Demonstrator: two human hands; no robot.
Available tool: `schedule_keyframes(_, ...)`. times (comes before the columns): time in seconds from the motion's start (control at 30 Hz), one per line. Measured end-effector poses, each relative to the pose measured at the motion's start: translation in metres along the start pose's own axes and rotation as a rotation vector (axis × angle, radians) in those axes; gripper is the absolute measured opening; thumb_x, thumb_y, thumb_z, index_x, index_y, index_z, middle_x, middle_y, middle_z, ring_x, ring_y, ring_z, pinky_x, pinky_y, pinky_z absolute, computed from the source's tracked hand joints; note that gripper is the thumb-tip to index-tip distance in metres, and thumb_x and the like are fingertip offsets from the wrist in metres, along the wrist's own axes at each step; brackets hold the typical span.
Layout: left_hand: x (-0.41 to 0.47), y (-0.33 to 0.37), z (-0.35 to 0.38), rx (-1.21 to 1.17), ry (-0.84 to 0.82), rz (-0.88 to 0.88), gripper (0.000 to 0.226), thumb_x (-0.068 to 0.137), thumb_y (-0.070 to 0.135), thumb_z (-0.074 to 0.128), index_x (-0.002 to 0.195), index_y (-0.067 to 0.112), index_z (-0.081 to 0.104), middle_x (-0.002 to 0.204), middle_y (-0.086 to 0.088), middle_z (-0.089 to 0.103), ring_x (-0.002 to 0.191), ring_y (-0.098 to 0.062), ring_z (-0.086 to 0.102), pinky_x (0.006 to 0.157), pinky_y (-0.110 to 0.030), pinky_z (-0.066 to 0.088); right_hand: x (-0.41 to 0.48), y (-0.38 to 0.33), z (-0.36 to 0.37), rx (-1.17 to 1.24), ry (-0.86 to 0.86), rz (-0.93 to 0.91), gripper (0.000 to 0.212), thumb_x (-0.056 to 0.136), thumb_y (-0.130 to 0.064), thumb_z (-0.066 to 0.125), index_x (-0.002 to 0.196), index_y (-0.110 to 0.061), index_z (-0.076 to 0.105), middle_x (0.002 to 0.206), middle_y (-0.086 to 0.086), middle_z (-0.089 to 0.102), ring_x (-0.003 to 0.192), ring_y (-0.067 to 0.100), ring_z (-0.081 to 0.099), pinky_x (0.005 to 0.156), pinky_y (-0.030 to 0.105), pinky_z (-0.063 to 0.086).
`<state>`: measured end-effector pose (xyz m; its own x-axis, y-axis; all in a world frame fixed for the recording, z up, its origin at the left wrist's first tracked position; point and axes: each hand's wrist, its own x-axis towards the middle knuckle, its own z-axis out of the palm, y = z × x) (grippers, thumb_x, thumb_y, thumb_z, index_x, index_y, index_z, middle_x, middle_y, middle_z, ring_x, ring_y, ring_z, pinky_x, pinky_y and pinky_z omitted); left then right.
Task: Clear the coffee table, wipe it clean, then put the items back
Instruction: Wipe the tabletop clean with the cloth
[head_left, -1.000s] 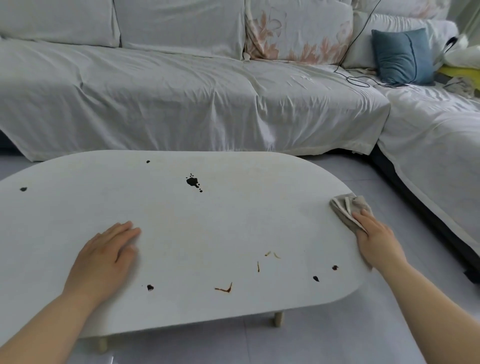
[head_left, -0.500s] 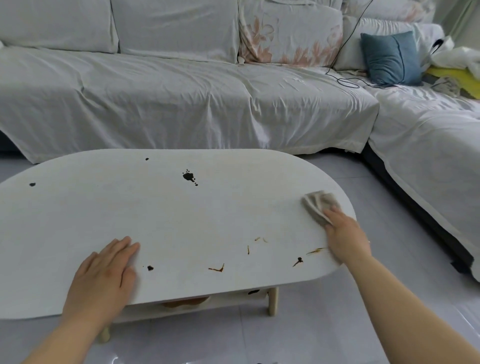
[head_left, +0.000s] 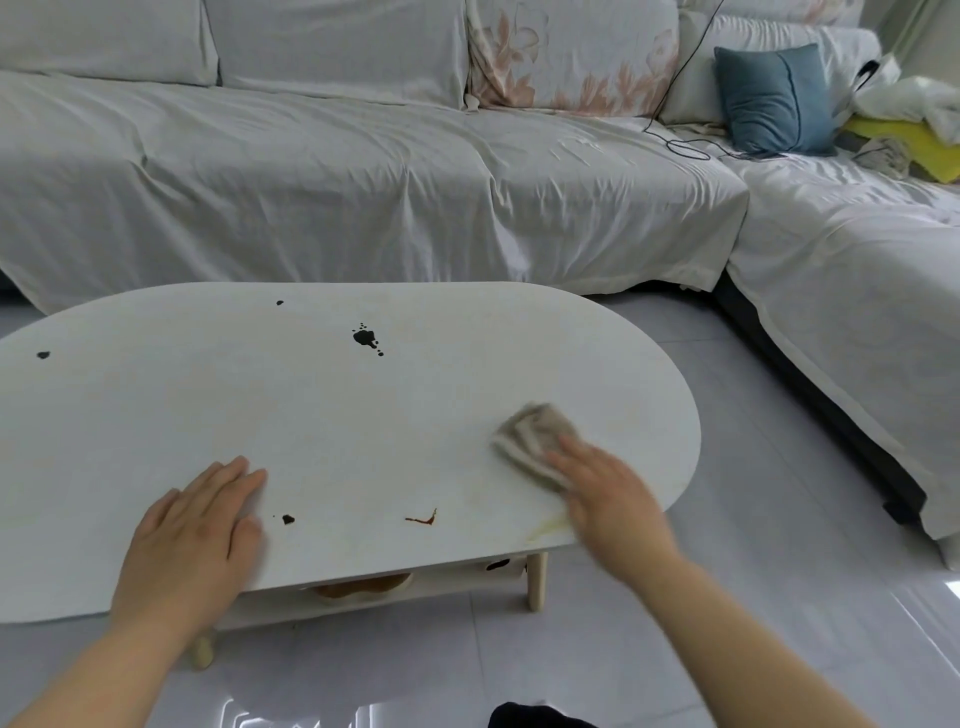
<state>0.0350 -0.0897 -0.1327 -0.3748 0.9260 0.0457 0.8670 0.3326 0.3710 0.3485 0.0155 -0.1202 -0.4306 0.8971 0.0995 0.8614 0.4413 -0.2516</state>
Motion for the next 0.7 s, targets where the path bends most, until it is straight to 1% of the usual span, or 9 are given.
schedule_keyframes(0.1, 0.0, 0.0, 0.001, 0.005, 0.021, 0.004, 0.038, 0.088, 0.012, 0.04, 0.126, 0.011, 0.046, 0.142, -0.009, 0.04, 0.135, -0.025, 0.031, 0.111, -0.04, 0.015, -0.007, 0.028, -0.004, -0.007, 0.143, 0.32, 0.046, 0.094, -0.017, 0.036, 0.139, -0.027, 0.033, 0.154, -0.004, 0.023, 0.139, 0.018, 0.024, 0.113, 0.03, 0.019)
schedule_keyframes(0.17, 0.0, 0.0, 0.0, 0.007, 0.019, -0.001, 0.039, 0.088, 0.014, 0.038, 0.126, 0.011, 0.045, 0.143, -0.007, 0.039, 0.135, -0.024, 0.03, 0.112, -0.04, 0.015, -0.009, 0.004, 0.002, -0.036, 0.127, 0.429, 0.047, 0.095, -0.018, 0.035, 0.141, -0.026, 0.03, 0.155, -0.001, 0.022, 0.139, 0.021, 0.025, 0.113, 0.031, 0.02)
schedule_keyframes(0.27, 0.0, 0.0, 0.0, 0.017, 0.015, -0.003, 0.056, 0.077, 0.029, 0.026, 0.126, 0.012, 0.045, 0.142, -0.007, 0.04, 0.135, -0.024, 0.031, 0.111, -0.039, 0.015, -0.021, -0.048, 0.021, -0.091, 0.147, 0.193, 0.048, 0.072, -0.014, 0.066, 0.119, -0.02, 0.06, 0.129, 0.008, 0.059, 0.112, 0.027, 0.061, 0.088, 0.033, 0.052)
schedule_keyframes(0.33, 0.0, 0.001, 0.001, 0.027, 0.018, -0.003, 0.061, 0.072, 0.029, 0.024, 0.126, 0.011, 0.046, 0.142, -0.008, 0.041, 0.135, -0.024, 0.031, 0.111, -0.04, 0.015, -0.033, -0.067, 0.025, -0.081, 0.111, 0.034, 0.044, 0.059, -0.023, 0.074, 0.102, -0.024, 0.07, 0.11, 0.0, 0.072, 0.094, 0.024, 0.07, 0.07, 0.035, 0.058)
schedule_keyframes(0.4, 0.0, 0.0, 0.001, 0.03, 0.022, 0.002, 0.061, 0.072, 0.029, 0.024, 0.125, 0.011, 0.046, 0.142, -0.008, 0.041, 0.135, -0.024, 0.031, 0.111, -0.04, 0.015, -0.037, -0.058, 0.019, -0.113, 0.04, -0.072, 0.049, 0.055, -0.028, 0.081, 0.103, -0.024, 0.07, 0.109, -0.002, 0.072, 0.093, 0.021, 0.071, 0.07, 0.038, 0.058)
schedule_keyframes(0.5, 0.0, -0.001, 0.001, 0.031, 0.025, 0.008, 0.06, 0.073, 0.029, 0.024, 0.125, 0.011, 0.046, 0.142, -0.008, 0.04, 0.135, -0.025, 0.031, 0.111, -0.04, 0.015, -0.032, -0.013, 0.007, -0.101, 0.025, -0.018, 0.046, 0.069, -0.016, 0.074, 0.114, -0.017, 0.064, 0.124, 0.005, 0.064, 0.106, 0.024, 0.065, 0.087, 0.04, 0.052)
schedule_keyframes(0.57, 0.001, -0.002, 0.003, 0.041, 0.018, 0.014, 0.057, 0.077, 0.03, 0.025, 0.127, 0.012, 0.045, 0.143, -0.007, 0.039, 0.135, -0.023, 0.03, 0.112, -0.039, 0.014, -0.03, 0.01, 0.001, -0.024, 0.075, 0.171, 0.043, 0.088, -0.015, 0.055, 0.131, -0.018, 0.048, 0.145, 0.003, 0.041, 0.131, 0.021, 0.042, 0.111, 0.035, 0.029)
schedule_keyframes(0.63, 0.002, -0.003, 0.003, 0.047, 0.015, 0.005, 0.052, 0.082, 0.029, 0.026, 0.128, 0.013, 0.043, 0.145, -0.006, 0.037, 0.136, -0.022, 0.028, 0.113, -0.039, 0.013, -0.027, 0.012, 0.007, 0.015, 0.112, 0.312, 0.044, 0.095, -0.021, 0.041, 0.139, -0.022, 0.035, 0.153, -0.001, 0.026, 0.14, 0.02, 0.023, 0.116, 0.032, 0.014)
schedule_keyframes(0.7, 0.002, -0.004, 0.003, 0.047, 0.013, 0.002, 0.058, 0.076, 0.031, 0.023, 0.128, 0.014, 0.043, 0.145, -0.005, 0.037, 0.137, -0.021, 0.028, 0.113, -0.038, 0.013, -0.022, -0.013, 0.011, -0.021, 0.11, 0.356, 0.044, 0.094, -0.021, 0.041, 0.138, -0.021, 0.036, 0.152, 0.003, 0.028, 0.139, 0.025, 0.027, 0.114, 0.034, 0.02)
